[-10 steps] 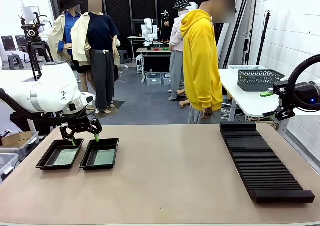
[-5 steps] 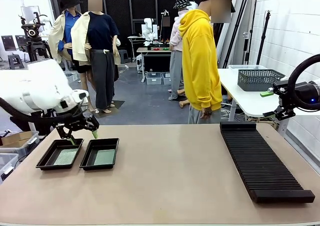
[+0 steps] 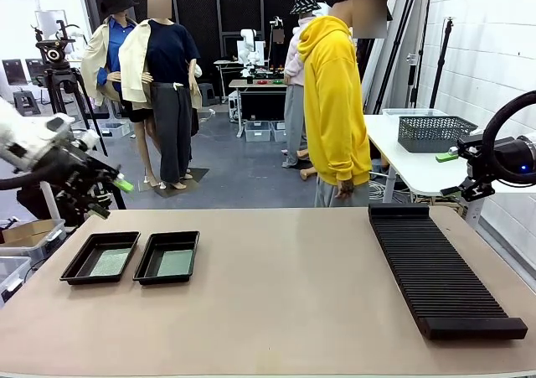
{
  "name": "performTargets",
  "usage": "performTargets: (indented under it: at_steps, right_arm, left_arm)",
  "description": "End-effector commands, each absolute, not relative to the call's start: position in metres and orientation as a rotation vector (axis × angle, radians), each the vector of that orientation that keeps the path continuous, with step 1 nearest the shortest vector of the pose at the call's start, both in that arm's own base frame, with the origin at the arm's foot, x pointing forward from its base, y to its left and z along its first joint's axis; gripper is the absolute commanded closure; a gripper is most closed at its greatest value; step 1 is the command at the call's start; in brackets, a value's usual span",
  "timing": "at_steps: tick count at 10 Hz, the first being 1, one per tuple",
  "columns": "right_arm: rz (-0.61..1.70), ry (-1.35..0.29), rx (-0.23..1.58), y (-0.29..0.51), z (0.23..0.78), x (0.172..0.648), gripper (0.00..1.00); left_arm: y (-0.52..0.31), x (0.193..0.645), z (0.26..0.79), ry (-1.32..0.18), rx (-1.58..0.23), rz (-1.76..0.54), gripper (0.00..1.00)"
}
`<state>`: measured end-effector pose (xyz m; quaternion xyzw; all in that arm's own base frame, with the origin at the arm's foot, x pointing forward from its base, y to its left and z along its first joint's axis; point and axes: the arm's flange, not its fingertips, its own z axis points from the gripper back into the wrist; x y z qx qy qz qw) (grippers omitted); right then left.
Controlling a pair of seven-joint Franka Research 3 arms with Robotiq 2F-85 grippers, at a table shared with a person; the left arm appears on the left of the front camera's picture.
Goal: Inspect and transfer BCBs to ESD trays.
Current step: Pick up the ESD tray and place it on the left side of the table.
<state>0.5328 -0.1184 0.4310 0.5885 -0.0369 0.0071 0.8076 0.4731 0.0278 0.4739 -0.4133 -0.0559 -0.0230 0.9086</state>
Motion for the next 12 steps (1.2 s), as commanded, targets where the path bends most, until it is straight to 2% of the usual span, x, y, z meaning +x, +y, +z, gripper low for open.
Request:
performTargets:
  at_steps: [1,3,5,7,11,12]
  right_arm:
    - [0.012,-0.075,1.261,-0.116,0.431,0.531,0.00]
    - [0.012,-0.075,1.261,-0.116,0.431,0.531,0.00]
    - [0.012,-0.075,1.261,-0.116,0.431,0.531,0.00]
    - [0.012,-0.075,1.261,-0.116,0.431,0.531,0.00]
    - [0.012,-0.075,1.261,-0.116,0.431,0.531,0.00]
    - [0.012,-0.075,1.261,-0.116,0.431,0.531,0.00]
  left_arm:
    - [0.051,0.482,0.471,-0.048,-0.952,-0.037,0.00]
    - [0.078,0.499,0.466,0.006,-0.982,-0.024,0.00]
    - [0.121,0.514,0.456,0.027,-1.119,-0.022,0.00]
    - [0.161,0.526,0.438,-0.003,-1.241,-0.113,0.00]
    - [0.163,0.519,0.423,-0.085,-1.262,-0.114,0.00]
    - [0.145,0.522,0.425,-0.120,-1.197,-0.086,0.00]
